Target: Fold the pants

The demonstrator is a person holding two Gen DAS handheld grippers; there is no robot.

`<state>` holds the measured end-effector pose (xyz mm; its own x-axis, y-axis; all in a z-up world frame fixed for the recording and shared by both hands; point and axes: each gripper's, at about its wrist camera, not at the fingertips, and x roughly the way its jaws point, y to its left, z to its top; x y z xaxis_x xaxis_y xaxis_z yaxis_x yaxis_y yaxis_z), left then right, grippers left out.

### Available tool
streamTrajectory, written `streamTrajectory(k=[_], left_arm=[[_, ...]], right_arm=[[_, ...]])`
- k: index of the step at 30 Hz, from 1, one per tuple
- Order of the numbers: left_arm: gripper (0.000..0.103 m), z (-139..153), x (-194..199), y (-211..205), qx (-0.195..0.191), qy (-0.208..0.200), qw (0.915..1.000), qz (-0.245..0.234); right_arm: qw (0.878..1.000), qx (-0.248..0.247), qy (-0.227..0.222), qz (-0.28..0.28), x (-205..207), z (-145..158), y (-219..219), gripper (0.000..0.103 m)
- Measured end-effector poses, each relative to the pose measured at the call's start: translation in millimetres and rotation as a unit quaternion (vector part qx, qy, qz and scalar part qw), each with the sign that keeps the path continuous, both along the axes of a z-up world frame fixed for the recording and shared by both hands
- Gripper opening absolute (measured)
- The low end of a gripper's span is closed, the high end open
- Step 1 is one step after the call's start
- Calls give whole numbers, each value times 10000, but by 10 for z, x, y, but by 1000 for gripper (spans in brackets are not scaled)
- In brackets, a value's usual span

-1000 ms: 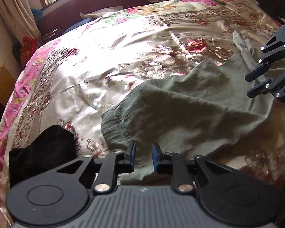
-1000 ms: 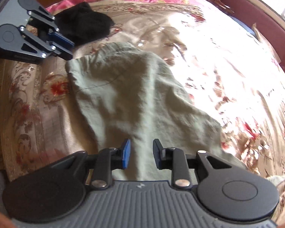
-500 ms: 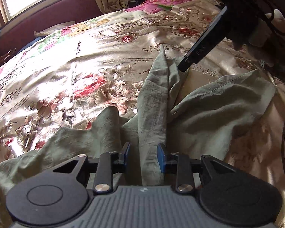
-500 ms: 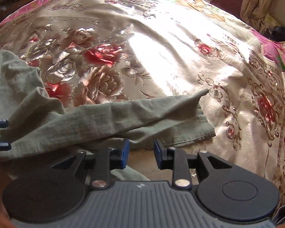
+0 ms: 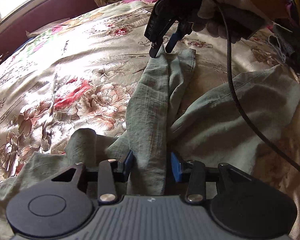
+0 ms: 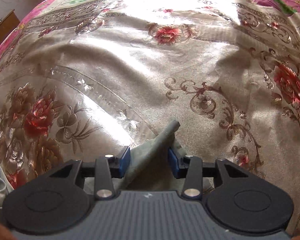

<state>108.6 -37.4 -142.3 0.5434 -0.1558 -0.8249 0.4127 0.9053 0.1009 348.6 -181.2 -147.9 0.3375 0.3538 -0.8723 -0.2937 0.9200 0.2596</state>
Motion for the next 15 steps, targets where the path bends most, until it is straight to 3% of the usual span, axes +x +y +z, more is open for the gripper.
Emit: streamTrajectory(k=[1,2,4,7,11,13,15], left_arm=[[55,-13,7,-3,6,0,10000,34],[55,-28,27,-5,-2,10,10000,88],[52,-46,56,-12,48,18,9999,143],[33,-21,88,-18,186,-45,9995,267],[34,173,13,-1,-30,-331,9988,368],[43,206,-36,-76,157,-474,9984,278],[43,177,-60,-164,414,-639,9969,184]], right_arm=[[10000,81,-2,-27,1,-13,-5,35],[9999,147,-26,-19,-5,-12,0,15],[9992,382,66,-40,-5,6,0,4],[9965,823,105,-120,-51,152,-56,3],[9913,1269,-171,-293,-185,566,-260,2],[9870,1490,-295,-516,-283,796,-438,2],[9809,1747,-377,-772,-399,1017,-641,2]])
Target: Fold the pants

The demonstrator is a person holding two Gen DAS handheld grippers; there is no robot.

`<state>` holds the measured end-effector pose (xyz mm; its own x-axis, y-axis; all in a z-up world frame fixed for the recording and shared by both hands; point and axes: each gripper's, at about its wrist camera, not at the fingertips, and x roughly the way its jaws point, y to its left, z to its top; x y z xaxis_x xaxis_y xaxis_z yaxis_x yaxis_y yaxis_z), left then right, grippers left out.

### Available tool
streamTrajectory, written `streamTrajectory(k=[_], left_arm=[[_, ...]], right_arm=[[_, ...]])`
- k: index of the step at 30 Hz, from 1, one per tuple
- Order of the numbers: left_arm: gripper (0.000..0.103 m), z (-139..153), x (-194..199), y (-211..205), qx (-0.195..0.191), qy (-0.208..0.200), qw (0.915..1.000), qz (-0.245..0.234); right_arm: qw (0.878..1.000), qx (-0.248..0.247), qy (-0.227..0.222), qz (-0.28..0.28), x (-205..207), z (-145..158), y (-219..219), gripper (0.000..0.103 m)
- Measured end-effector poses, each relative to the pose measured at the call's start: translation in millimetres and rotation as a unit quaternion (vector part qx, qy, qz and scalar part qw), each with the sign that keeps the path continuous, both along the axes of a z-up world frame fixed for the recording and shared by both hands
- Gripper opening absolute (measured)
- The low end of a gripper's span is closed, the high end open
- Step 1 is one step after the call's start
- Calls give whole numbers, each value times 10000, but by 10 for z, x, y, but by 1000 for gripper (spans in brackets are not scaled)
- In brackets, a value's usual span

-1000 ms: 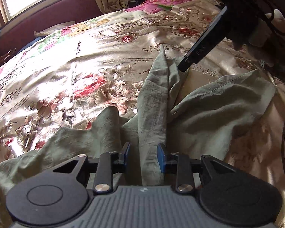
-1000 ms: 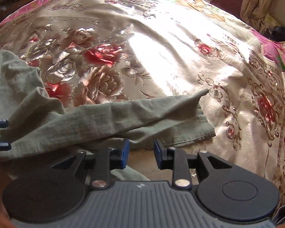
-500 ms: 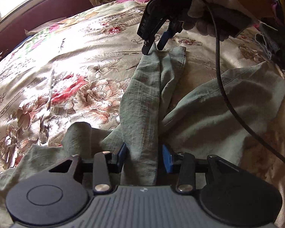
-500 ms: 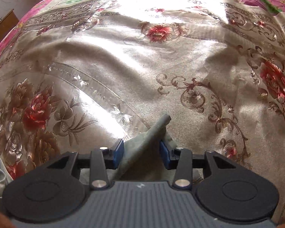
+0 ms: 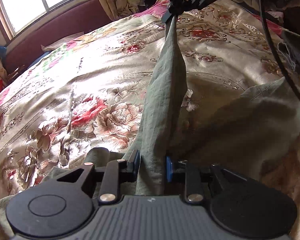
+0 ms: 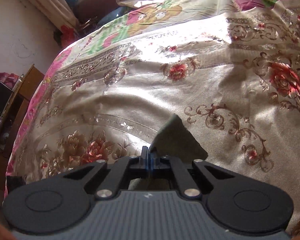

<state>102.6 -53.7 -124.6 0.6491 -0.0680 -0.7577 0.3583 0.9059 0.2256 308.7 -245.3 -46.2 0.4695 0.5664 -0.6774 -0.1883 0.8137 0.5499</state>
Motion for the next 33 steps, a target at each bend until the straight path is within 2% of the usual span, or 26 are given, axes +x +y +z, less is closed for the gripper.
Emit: streamTrajectory(k=[4,6,9,10,13,16,20,23,25,27,28,30,33], left_arm=[[42,-91,65,-100,294,-138,9995,-37],[42,-65,72,-128,262,-202,9994,-82],[26,66,54,-146,124,-236,9994,-232],[23,104,65,-130,66,-209,9994,-251],[20,287,131,-46,-97,-216,9993,-282],[20,557,86,10,-146,-533,9977,-388],[20,660,-178,-98,-107,-774,9941,-752],[20,339,-399,-308,136,-556,9909,-1222],[20,34,-504,-434,245,-211,9877,-1532],[20,-219,-581,-536,332,128,9837,-1761],[20,-312,-622,-575,424,223,9812,-1872],[20,-403,-685,-633,593,242,9772,-2026],[20,-405,-659,-676,672,262,9752,-2091]], right_arm=[[9989,270,-153,-361,-217,349,-279,2],[9982,327,-208,-466,-310,459,-363,2],[9971,303,-313,-621,-454,569,-466,2],[9967,343,-309,-663,-486,589,-496,2],[9959,392,-293,-765,-592,655,-604,2],[9942,406,-505,-853,-750,836,-720,2],[9890,587,-773,-1120,-1258,938,-977,2],[9868,477,-429,-1487,-1695,576,-1138,2],[9847,255,55,-1720,-1883,160,-1221,3],[9760,5,670,-2071,-2064,-403,-1365,3],[9729,-41,863,-2143,-2102,-588,-1410,3],[9613,-135,1218,-2468,-2217,-973,-1528,4],[9553,13,1309,-2651,-2307,-1195,-1613,6]])
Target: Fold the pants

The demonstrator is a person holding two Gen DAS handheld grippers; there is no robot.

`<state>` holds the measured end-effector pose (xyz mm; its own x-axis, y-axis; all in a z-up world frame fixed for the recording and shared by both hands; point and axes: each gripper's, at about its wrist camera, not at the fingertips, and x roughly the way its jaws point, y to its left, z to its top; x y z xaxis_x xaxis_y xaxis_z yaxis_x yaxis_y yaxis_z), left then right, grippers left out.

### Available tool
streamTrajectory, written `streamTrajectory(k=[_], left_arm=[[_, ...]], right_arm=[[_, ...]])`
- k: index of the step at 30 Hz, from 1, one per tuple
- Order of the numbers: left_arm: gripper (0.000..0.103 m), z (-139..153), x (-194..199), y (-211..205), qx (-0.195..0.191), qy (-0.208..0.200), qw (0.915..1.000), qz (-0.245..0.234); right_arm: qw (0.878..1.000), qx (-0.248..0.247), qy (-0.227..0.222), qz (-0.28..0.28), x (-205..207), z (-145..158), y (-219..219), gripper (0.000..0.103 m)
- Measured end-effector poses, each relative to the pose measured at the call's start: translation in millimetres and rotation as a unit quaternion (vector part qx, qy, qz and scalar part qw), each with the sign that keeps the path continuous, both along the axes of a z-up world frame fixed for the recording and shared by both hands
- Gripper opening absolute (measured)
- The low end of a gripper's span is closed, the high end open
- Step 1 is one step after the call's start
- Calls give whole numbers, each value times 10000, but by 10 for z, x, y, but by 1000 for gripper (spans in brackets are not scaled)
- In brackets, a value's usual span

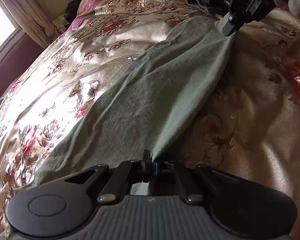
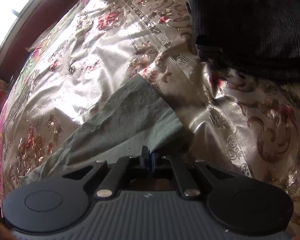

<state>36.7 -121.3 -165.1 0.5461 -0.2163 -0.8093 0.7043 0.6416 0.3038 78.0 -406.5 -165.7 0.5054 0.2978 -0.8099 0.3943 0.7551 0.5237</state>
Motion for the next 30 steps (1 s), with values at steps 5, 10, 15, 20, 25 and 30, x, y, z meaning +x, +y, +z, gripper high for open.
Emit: streamTrajectory(k=[5,10,15,20,25,30], left_arm=[[21,20,37,-13,105,-37,9999,-55],[21,64,56,40,73,-22,10000,17],[22,8,13,20,192,-44,9998,-97],[22,3,19,18,147,-44,9998,-128],[22,-2,120,13,-120,22,9999,110],[21,-46,153,-104,-68,-34,9999,106]], right_arm=[[9993,335,-68,-159,-12,-8,-51,12],[9983,245,-66,-533,-150,102,-123,28],[9951,469,65,-864,-257,-64,-173,47],[9910,638,-160,-1164,-232,-265,-92,55],[9852,974,-631,-1259,-199,-332,45,52],[9825,1166,-531,-1355,-102,-407,23,5]])
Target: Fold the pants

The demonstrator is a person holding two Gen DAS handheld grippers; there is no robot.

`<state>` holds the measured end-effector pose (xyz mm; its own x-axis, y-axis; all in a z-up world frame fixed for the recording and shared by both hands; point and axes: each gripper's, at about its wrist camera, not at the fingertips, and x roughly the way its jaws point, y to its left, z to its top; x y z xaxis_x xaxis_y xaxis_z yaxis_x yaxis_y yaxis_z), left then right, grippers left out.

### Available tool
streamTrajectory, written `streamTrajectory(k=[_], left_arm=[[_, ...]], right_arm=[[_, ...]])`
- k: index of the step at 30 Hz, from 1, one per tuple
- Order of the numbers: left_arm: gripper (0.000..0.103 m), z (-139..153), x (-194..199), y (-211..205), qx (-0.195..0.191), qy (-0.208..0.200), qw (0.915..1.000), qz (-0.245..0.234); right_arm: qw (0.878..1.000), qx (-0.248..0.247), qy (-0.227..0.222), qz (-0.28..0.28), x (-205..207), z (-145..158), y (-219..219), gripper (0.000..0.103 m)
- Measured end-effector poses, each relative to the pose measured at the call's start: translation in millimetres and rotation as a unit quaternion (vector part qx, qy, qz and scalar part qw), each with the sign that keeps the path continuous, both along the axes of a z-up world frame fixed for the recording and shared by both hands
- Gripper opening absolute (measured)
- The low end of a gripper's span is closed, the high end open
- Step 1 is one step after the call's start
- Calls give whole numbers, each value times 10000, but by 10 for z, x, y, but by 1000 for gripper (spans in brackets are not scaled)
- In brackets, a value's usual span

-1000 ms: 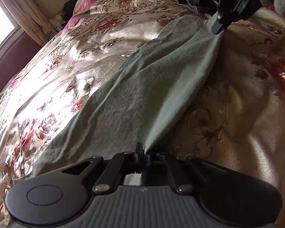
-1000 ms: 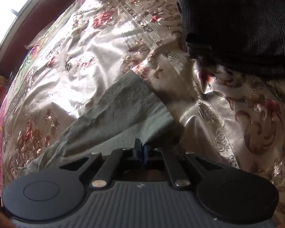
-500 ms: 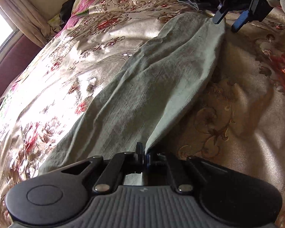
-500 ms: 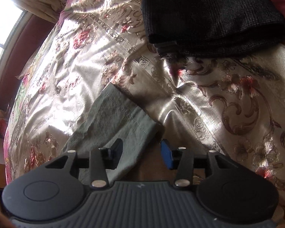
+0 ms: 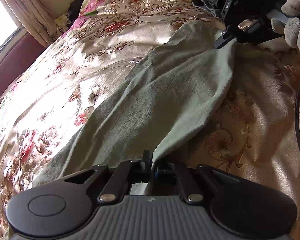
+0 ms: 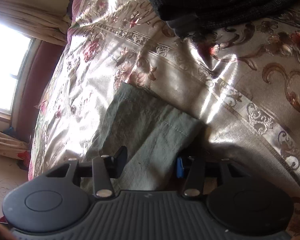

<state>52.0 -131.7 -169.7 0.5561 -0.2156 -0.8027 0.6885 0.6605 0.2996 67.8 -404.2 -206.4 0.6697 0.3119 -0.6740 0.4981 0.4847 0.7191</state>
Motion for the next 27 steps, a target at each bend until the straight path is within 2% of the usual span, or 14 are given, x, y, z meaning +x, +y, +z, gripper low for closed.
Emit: streamTrajectory(k=[2,6,8,11,13,15,17,18,23,25,27], left_arm=[[21,37,5,-63,-113,52,9999,16],[24,131,-51,-283,-564,144,9983,-79],[25,70,-81,-434,-582,237,9979,-125],[25,82,-131,-484,-529,256,9982,-73],[26,165,-145,-378,-608,367,9974,72],[27,240,-166,-248,-605,372,9973,176],[27,295,-187,-159,-546,306,9977,248],[29,301,-190,-147,-502,259,9981,256],[30,299,-169,-228,-456,-22,9986,267],[30,368,-216,-226,-606,84,9979,234],[31,422,-288,-190,-720,284,9968,208]], right_arm=[[9997,106,-208,-70,-81,146,-114,4],[9980,-482,-417,-20,-235,557,-376,4],[9971,-748,-140,7,-216,510,-519,5],[9958,-665,551,291,-128,260,-613,10],[9969,-566,407,361,-169,256,-604,11],[9983,-369,249,363,-191,256,-598,21],[9995,-100,133,276,-197,206,-591,47],[9996,-24,68,265,-199,182,-584,50],[9999,-20,-28,159,-294,166,-544,51],[9997,-177,-80,126,-348,176,-551,50],[9998,-169,-29,65,-338,131,-579,45]])
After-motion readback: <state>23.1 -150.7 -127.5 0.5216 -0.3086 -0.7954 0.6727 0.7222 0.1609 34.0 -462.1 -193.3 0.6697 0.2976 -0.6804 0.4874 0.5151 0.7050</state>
